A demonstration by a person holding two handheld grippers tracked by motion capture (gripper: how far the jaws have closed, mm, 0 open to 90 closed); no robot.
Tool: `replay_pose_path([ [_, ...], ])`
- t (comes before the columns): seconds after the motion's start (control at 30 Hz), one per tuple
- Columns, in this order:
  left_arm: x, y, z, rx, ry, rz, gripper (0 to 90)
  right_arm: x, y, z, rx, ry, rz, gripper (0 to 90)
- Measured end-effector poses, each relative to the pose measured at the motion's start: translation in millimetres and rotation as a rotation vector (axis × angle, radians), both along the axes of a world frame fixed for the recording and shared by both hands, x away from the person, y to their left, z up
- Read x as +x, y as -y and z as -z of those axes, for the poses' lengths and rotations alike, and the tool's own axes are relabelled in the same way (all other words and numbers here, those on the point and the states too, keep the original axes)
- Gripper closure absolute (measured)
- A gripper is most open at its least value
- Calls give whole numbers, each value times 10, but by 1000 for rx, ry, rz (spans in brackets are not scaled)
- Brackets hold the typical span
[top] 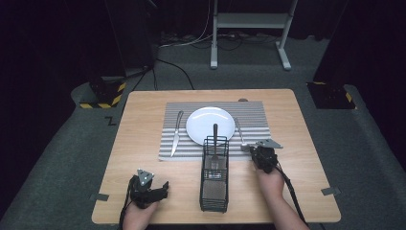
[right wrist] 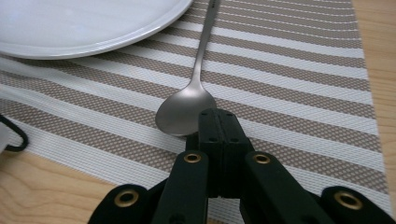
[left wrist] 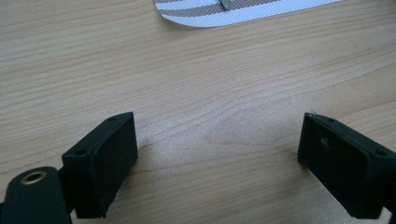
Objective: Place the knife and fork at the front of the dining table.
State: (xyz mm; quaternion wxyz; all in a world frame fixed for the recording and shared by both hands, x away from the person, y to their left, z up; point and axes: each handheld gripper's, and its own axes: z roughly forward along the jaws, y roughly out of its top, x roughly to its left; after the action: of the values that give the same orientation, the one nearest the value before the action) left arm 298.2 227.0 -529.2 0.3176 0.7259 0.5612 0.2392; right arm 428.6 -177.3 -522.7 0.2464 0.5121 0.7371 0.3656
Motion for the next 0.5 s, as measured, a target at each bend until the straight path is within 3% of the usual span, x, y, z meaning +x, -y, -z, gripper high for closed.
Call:
replay_pose_path([
  [0.17, 0, -1, 0, 0, 0, 0, 119, -19, -72, 0, -2, 2, -17, 899],
  [0.27, 0, -2, 0, -2, 0, 1, 119, -4, -45, -10, 26, 28, -12, 835],
  [0.37, 0, -2, 0, -2, 0, 1, 120, 110, 0, -58, 74, 36, 7, 791],
  [0.5, -1, -11, -2, -4, -1, 2, 121, 306, -88, -121, 77, 36, 15, 744],
])
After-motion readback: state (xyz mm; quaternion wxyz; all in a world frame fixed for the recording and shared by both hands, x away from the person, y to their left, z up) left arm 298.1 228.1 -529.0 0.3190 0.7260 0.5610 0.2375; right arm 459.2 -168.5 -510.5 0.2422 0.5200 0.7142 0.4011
